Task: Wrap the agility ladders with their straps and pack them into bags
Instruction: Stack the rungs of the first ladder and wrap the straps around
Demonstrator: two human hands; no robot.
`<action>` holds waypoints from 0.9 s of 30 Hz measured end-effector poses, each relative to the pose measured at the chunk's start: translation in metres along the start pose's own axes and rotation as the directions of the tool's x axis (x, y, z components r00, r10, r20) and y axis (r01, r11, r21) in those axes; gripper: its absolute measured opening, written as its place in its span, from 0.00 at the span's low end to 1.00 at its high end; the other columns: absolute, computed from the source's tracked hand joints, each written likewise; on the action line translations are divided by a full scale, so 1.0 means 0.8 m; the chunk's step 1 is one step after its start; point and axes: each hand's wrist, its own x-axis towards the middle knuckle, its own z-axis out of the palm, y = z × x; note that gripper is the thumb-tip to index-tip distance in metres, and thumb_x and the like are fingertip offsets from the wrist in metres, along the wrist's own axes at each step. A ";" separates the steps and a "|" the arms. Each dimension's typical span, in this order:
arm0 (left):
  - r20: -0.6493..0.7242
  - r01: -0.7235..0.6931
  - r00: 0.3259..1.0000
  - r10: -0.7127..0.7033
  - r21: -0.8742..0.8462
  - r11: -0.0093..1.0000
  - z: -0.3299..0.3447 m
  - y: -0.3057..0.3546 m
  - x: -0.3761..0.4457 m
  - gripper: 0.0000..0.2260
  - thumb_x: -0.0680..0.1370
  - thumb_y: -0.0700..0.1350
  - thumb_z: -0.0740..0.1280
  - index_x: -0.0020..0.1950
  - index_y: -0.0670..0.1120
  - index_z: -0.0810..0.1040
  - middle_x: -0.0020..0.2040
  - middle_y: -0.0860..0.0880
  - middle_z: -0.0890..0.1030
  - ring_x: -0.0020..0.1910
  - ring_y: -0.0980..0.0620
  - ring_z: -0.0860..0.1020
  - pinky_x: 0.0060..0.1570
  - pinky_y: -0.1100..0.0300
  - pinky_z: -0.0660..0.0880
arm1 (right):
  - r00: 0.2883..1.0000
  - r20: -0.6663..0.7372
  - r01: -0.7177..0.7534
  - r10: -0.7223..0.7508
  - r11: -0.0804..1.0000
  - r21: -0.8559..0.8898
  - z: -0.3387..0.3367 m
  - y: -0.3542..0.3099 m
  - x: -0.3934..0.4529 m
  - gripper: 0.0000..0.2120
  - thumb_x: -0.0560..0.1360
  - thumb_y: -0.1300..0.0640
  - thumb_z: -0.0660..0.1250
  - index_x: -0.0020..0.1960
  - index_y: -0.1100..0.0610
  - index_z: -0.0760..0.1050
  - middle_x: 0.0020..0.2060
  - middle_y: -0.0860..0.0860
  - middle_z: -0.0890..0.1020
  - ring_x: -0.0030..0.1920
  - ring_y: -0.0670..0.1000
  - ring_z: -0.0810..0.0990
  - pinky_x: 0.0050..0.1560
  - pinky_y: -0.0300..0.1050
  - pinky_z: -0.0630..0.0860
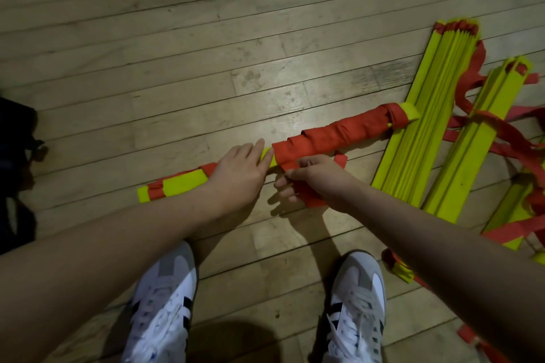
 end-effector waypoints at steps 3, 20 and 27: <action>0.111 0.121 0.988 -0.111 -0.088 0.989 -0.002 0.001 -0.003 0.26 0.82 0.47 0.56 0.78 0.48 0.53 0.68 0.40 0.68 0.63 0.40 0.70 0.58 0.50 0.68 | 1.000 -0.008 -0.011 0.011 1.000 -0.025 0.001 0.003 -0.001 0.08 0.81 0.66 0.58 0.53 0.67 0.74 0.40 0.58 0.82 0.34 0.50 0.82 0.35 0.42 0.78; 0.022 0.175 0.985 -0.174 -0.057 0.983 -0.017 -0.032 0.034 0.22 0.79 0.46 0.63 0.71 0.38 0.67 0.60 0.40 0.71 0.58 0.41 0.70 0.55 0.49 0.70 | 1.000 0.002 -0.004 0.004 0.999 -0.035 0.002 -0.006 0.008 0.06 0.81 0.65 0.58 0.54 0.65 0.73 0.40 0.57 0.84 0.34 0.51 0.82 0.34 0.41 0.79; 0.056 0.199 0.979 -0.194 -0.102 0.975 -0.001 -0.017 -0.005 0.26 0.79 0.47 0.63 0.76 0.50 0.61 0.63 0.39 0.70 0.60 0.39 0.70 0.57 0.47 0.69 | 1.000 0.008 -0.012 0.012 0.998 -0.056 0.007 0.001 0.005 0.06 0.81 0.67 0.57 0.50 0.64 0.72 0.40 0.59 0.82 0.32 0.51 0.81 0.34 0.44 0.77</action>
